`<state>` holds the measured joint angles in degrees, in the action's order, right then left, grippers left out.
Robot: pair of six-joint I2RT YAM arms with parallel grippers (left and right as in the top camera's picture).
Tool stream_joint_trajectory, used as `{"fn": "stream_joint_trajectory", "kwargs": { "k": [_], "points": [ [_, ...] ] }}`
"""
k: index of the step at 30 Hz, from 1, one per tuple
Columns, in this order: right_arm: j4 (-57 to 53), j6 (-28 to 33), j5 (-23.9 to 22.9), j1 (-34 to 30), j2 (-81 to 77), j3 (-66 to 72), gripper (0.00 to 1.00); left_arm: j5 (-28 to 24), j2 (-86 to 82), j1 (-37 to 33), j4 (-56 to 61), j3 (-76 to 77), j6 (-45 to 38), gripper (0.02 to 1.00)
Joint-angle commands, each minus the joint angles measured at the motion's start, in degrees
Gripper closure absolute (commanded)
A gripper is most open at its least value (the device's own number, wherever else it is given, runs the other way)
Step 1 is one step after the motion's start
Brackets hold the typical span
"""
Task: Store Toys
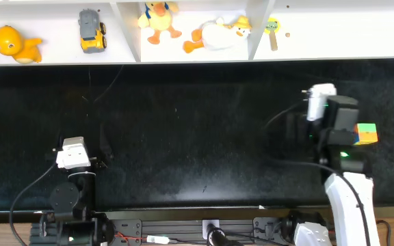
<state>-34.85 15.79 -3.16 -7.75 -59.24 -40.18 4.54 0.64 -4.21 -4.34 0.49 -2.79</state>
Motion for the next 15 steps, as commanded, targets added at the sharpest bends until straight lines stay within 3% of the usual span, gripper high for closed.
{"fn": "stream_joint_trajectory", "kwargs": {
  "k": [1, 3, 6, 10, 15],
  "points": [
    [0.9, 21.5, 6.1, -16.6, 0.5, 0.7, 0.003, -0.2, -0.5, -0.2, -0.1, 0.0, -0.6, 0.02],
    [1.0, 28.6, 12.6, -24.1, -0.1, 0.7, 0.003, -0.2, -0.5, -0.2, -0.1, 0.0, -0.6, 0.02],
    [1.5, 33.5, 20.0, -33.6, -2.3, 0.7, 0.003, -0.2, -0.5, -0.2, -0.1, 0.0, -0.6, 0.02],
    [3.8, 37.9, 20.4, -40.7, -7.3, 0.7, 0.003, -0.2, -0.5, -0.2, -0.1, 0.0, -0.6, 0.02],
    [9.6, 39.5, 20.3, -44.7, -14.5, 0.7, 0.001, -0.2, -0.5, -0.2, -0.1, 0.0, -0.6, 0.02]
  ]
}}
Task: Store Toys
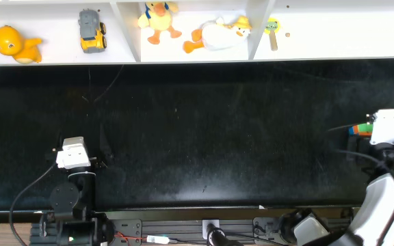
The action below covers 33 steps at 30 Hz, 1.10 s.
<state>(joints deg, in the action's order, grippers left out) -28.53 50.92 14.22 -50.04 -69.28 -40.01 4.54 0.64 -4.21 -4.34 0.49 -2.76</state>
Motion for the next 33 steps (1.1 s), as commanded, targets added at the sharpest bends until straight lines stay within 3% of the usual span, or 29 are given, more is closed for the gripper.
{"fn": "stream_joint_trajectory", "kwargs": {
  "k": [1, 4, 7, 11, 20, 27, 30, 33],
  "points": [
    [4.3, 4.4, 3.0, -2.6, -5.7, 0.5, 0.001, -0.2, -0.5, -0.2, -0.1, 0.0, -0.6, 0.02],
    [6.6, 4.4, 4.0, -2.7, -9.2, 0.5, 0.001, -0.2, -0.5, -0.2, -0.1, 0.0, -0.6, 0.023],
    [7.9, 4.2, 8.4, -2.5, -11.8, 0.5, 0.003, -0.2, -0.5, -0.2, -0.1, 0.0, -0.6, 0.02],
    [9.2, -2.3, 12.2, -2.4, -13.7, 0.5, 0.038, -0.2, -0.5, -0.2, -0.1, 0.0, -0.6, 0.02],
    [9.6, -10.7, 10.8, -2.4, -15.3, 0.5, 0.22, -0.2, -0.5, -0.2, -0.1, 0.0, -0.6, 0.02],
    [10.1, -10.7, 10.3, -2.4, -17.5, 0.5, 0.347, -0.2, -0.5, -0.2, -0.1, 0.0, -0.6, 0.02],
    [11.7, -13.2, 10.2, -2.4, -17.3, 0.5, 0.457, -0.2, -0.5, -0.2, -0.1, 0.0, -0.6, 0.02],
    [12.5, -15.3, 10.2, -1.5, -15.8, 0.5, 0.503, -0.2, -0.5, -0.2, -0.1, 0.0, -0.6, 0.02]
  ]
}}
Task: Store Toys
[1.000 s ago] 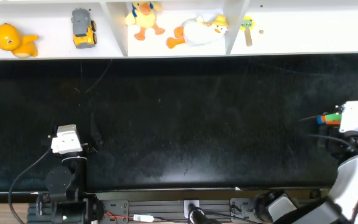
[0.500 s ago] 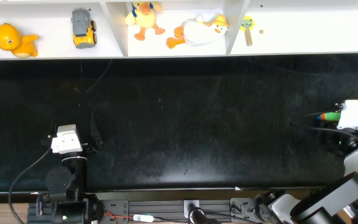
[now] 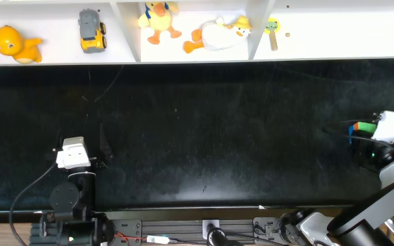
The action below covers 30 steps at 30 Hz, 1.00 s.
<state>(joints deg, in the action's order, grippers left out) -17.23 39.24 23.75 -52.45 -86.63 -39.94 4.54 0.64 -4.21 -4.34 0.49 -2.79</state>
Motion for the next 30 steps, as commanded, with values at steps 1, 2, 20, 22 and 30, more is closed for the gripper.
{"fn": "stream_joint_trajectory", "kwargs": {
  "k": [1, 2, 20, 22, 30],
  "points": [
    [1.5, -4.4, 0.7, 1.7, 2.6, 0.4, 0.518, -0.2, -0.5, -0.2, -0.1, 0.0, -0.6, 0.02],
    [1.7, -5.3, 0.7, 2.6, 3.8, 0.3, 0.531, -0.2, -0.5, -0.2, -0.1, 0.0, -0.6, 0.023],
    [5.7, -22.2, -4.4, 21.6, -1.1, -21.2, 0.551, -0.2, -0.5, -0.2, -0.1, 0.0, -0.6, 0.02],
    [5.7, -24.4, -4.4, 22.7, -3.5, -23.8, 0.553, -0.2, -0.5, -0.2, -0.1, 0.0, -0.6, 0.02],
    [5.1, -27.7, -4.4, 26.8, -13.6, -34.9, 0.549, -0.2, -0.5, -0.2, -0.1, 0.0, -0.6, 0.02]
  ]
}}
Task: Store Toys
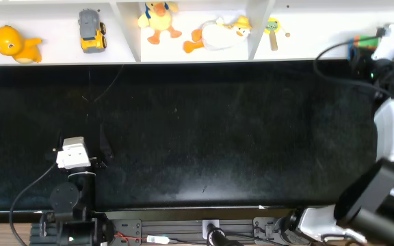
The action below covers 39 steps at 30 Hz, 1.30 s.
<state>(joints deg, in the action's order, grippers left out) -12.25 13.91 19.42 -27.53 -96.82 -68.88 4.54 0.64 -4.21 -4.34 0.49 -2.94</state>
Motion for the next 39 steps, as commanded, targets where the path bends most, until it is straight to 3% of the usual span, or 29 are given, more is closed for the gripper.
{"fn": "stream_joint_trajectory", "kwargs": {
  "k": [1, 5, 7, 8, 15, 19, 26, 31, 33, 39],
  "points": [
    [0.1, -2.4, -0.1, 2.2, -4.3, -6.9, 0.551, -0.2, -0.5, -0.2, -0.1, 0.0, -0.5, 0.02],
    [0.1, -2.4, 0.0, 2.9, -7.3, -9.4, 0.531, -0.2, -0.5, -0.2, -0.1, 0.0, -0.4, 0.02],
    [0.1, -2.4, 0.0, 3.0, -8.5, -10.1, 0.143, -0.2, -0.5, -0.2, -0.1, 0.0, -0.4, 0.02],
    [0.2, -2.4, 0.0, 3.0, -8.7, -10.1, 0.003, -0.2, -0.5, -0.2, -0.1, 0.0, -0.4, 0.02],
    [-4.8, -2.3, -7.8, 3.7, -6.6, -9.7, 0.003, -0.2, -0.5, -0.2, -0.1, 0.0, -0.4, 0.02],
    [-7.1, -2.1, -13.0, 6.0, 0.9, -1.6, 0.003, -0.2, -0.5, -0.2, -0.1, 0.0, -0.5, 0.02],
    [10.6, -5.0, -12.9, 9.4, 21.0, 27.4, 0.034, -0.2, -0.5, -0.2, -0.1, 0.0, -0.4, 0.02],
    [19.2, -4.9, -17.9, 22.2, 38.7, 43.2, 0.003, -0.2, -0.5, -0.2, -0.1, 0.0, -0.4, 0.02],
    [23.0, -7.7, -21.7, 27.5, 46.6, 50.2, 0.005, -0.2, -0.5, -0.2, -0.1, 0.0, -0.5, 0.02],
    [31.4, -11.4, -22.3, 28.4, 60.3, 62.8, 0.005, -0.2, -0.5, -0.2, -0.1, 0.0, -0.4, 0.02]
  ]
}}
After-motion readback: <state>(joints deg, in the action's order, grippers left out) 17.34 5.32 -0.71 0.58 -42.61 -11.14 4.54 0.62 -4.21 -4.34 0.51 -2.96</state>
